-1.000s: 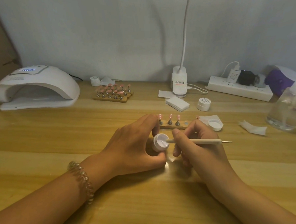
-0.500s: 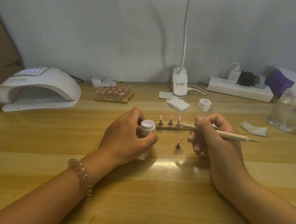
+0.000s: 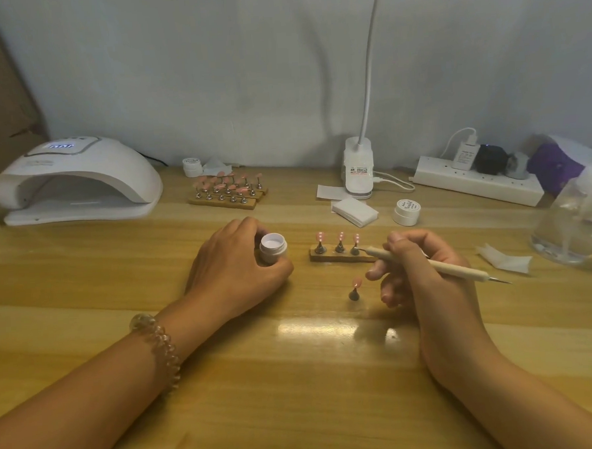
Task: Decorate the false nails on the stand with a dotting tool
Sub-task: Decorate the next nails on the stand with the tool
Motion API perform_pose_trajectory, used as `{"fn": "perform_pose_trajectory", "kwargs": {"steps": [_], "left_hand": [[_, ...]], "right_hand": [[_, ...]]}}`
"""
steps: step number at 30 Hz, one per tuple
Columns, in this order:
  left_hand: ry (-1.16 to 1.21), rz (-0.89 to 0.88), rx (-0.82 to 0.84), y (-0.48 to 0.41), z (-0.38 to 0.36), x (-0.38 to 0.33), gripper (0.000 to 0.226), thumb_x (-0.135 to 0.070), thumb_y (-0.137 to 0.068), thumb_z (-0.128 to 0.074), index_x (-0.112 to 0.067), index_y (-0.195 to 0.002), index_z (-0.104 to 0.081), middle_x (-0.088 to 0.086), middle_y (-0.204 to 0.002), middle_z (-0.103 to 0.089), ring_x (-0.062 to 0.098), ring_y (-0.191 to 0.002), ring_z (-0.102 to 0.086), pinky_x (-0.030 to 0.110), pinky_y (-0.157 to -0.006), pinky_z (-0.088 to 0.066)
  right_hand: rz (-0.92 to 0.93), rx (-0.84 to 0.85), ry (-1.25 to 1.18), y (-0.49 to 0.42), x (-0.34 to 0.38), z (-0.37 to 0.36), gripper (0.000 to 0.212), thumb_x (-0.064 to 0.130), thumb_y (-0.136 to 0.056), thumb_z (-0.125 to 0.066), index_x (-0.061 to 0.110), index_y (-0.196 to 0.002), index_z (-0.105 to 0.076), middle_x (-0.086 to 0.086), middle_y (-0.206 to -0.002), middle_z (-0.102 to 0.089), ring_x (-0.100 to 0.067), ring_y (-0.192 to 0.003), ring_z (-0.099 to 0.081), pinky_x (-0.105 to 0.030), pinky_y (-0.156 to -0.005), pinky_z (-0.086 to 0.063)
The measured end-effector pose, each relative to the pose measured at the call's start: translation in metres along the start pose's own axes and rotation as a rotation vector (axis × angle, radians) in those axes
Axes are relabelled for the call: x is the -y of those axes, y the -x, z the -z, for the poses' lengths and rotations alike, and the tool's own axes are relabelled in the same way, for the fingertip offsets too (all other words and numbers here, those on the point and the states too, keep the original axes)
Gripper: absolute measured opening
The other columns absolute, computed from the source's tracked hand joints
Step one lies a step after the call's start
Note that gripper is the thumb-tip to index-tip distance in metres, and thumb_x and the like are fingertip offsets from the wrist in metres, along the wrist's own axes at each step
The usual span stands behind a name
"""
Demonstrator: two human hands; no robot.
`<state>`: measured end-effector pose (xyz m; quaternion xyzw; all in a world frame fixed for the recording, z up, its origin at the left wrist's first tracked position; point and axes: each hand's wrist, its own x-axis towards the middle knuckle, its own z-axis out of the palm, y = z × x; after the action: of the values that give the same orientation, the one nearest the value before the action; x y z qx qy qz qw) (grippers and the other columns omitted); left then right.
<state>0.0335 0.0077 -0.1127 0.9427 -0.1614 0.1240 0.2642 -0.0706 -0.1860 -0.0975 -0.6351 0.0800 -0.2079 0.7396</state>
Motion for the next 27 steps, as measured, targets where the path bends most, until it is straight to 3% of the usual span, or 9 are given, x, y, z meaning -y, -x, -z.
{"fn": "perform_pose_trajectory", "kwargs": {"steps": [4, 7, 9, 12, 16, 20, 27], "left_hand": [[0.009, -0.051, -0.085, 0.003, 0.004, -0.005, 0.052, -0.045, -0.076, -0.068, -0.027, -0.123, -0.055, -0.01, -0.114, -0.052, 0.011, -0.107, -0.049, 0.025, -0.082, -0.034], [0.006, -0.276, -0.196, 0.013, 0.008, -0.021, 0.037, -0.038, -0.077, -0.07, -0.024, -0.108, -0.056, -0.009, -0.102, -0.05, 0.009, -0.09, -0.048, 0.022, -0.069, -0.035], [0.037, -0.364, -0.087, 0.021, 0.004, -0.033, 0.025, -0.039, -0.079, -0.069, -0.028, -0.098, -0.056, -0.013, -0.093, -0.052, 0.004, -0.081, -0.047, 0.02, -0.064, -0.036], [0.169, -0.323, 0.17, 0.027, -0.006, -0.042, 0.02, -0.045, -0.081, -0.069, -0.034, -0.097, -0.063, -0.019, -0.092, -0.058, -0.007, -0.08, -0.051, 0.017, -0.063, -0.035], [0.359, -0.286, 0.305, 0.022, -0.012, -0.048, 0.013, -0.034, -0.082, -0.074, -0.032, -0.094, -0.071, -0.017, -0.094, -0.067, -0.01, -0.081, -0.057, 0.013, -0.067, -0.04], [0.408, -0.313, 0.296, 0.021, -0.015, -0.051, 0.003, -0.026, -0.085, -0.073, -0.027, -0.087, -0.071, -0.023, -0.081, -0.064, -0.016, -0.063, -0.05, 0.004, -0.057, -0.032], [0.398, -0.339, 0.233, 0.023, -0.016, -0.043, 0.005, -0.03, -0.083, -0.073, -0.029, -0.085, -0.069, -0.02, -0.084, -0.064, -0.001, -0.062, -0.05, 0.02, -0.058, -0.035]], "right_hand": [[-0.003, -0.005, 0.002, -0.001, 0.0, 0.0, 0.015, 0.024, -0.096, -0.06, 0.013, -0.086, -0.059, -0.008, -0.064, -0.069, -0.013, -0.043, -0.051, -0.021, -0.042, -0.044], [-0.008, -0.01, -0.021, -0.001, 0.001, 0.0, 0.017, 0.023, -0.098, -0.058, 0.011, -0.086, -0.06, -0.008, -0.064, -0.069, -0.013, -0.043, -0.052, -0.021, -0.042, -0.044], [-0.006, -0.021, -0.026, -0.002, 0.001, 0.0, 0.018, 0.022, -0.098, -0.057, 0.01, -0.085, -0.061, -0.008, -0.064, -0.069, -0.012, -0.043, -0.052, -0.02, -0.042, -0.044], [0.027, -0.056, 0.004, -0.001, 0.002, -0.001, 0.018, 0.021, -0.097, -0.058, 0.011, -0.083, -0.062, -0.007, -0.061, -0.068, -0.011, -0.043, -0.052, -0.02, -0.04, -0.042], [0.063, -0.1, 0.051, -0.001, 0.002, -0.002, 0.022, 0.027, -0.092, -0.065, 0.011, -0.078, -0.059, -0.002, -0.053, -0.06, -0.008, -0.042, -0.047, -0.018, -0.04, -0.038], [0.042, -0.109, 0.087, -0.002, 0.0, -0.002, 0.02, 0.024, -0.092, -0.067, 0.015, -0.082, -0.052, -0.003, -0.053, -0.061, -0.009, -0.042, -0.048, -0.019, -0.041, -0.038], [-0.055, -0.022, 0.112, -0.003, 0.002, -0.002, 0.022, 0.003, -0.085, -0.063, 0.008, -0.071, -0.046, -0.01, -0.047, -0.057, -0.011, -0.036, -0.046, -0.018, -0.037, -0.036]]}}
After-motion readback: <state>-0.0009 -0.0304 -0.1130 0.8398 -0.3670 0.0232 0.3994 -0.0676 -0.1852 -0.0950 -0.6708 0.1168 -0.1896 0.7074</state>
